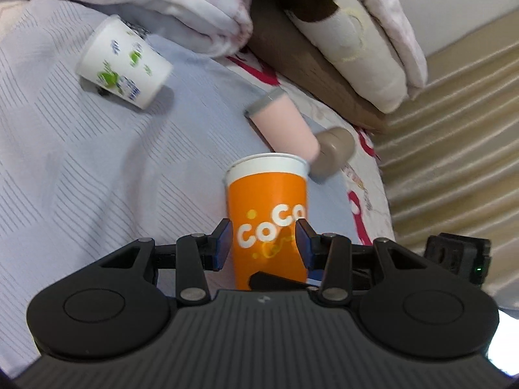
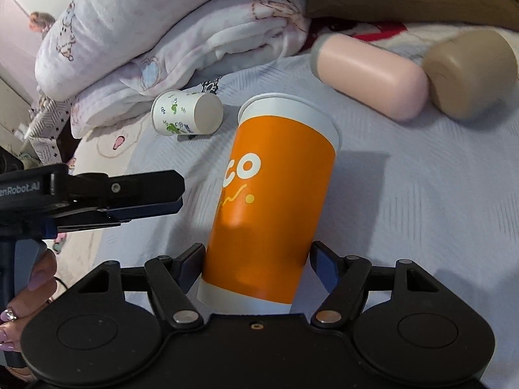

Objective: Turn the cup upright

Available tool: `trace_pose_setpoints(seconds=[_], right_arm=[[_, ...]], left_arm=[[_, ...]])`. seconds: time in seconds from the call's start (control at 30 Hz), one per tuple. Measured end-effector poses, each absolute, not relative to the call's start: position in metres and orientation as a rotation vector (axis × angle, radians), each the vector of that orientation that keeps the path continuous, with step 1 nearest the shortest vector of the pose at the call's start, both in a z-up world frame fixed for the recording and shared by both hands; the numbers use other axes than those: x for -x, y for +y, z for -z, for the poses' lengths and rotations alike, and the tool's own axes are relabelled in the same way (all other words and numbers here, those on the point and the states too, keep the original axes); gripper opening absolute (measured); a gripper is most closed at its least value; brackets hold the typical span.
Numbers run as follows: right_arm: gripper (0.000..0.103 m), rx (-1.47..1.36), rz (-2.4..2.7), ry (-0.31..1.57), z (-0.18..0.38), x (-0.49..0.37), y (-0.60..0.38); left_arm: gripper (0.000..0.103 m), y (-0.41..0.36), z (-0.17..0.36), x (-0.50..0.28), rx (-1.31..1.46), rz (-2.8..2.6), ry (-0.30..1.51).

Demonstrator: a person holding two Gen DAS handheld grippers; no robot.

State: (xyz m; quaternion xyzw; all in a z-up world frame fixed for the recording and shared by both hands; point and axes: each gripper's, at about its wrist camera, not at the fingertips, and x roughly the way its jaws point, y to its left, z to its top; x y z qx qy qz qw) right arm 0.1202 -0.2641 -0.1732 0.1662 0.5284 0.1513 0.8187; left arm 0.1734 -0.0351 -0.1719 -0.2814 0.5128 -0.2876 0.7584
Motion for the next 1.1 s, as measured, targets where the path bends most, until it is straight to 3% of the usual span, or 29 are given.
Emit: trace_pose_setpoints(seconds=[0.6, 0.73, 0.87, 1.1], right_arm=[[0.076, -0.185, -0.416, 1.164, 0.173, -0.076, -0.261], [0.085, -0.166, -0.445, 1.161, 0.165, -0.078, -0.266], [0.087, -0.137, -0.449, 1.161, 0.16, -0.084, -0.268], [0.086, -0.21, -0.446, 1.203, 0.175, -0.096, -0.274]], left_arm=[[0.046, -0.074, 0.184, -0.145, 0.525, 0.644, 1.184], [0.057, -0.077, 0.191, -0.149, 0.537, 0.673, 1.204], [0.068, -0.079, 0.199, -0.152, 0.533, 0.666, 1.215], [0.074, -0.085, 0.211, -0.159, 0.554, 0.706, 1.231]])
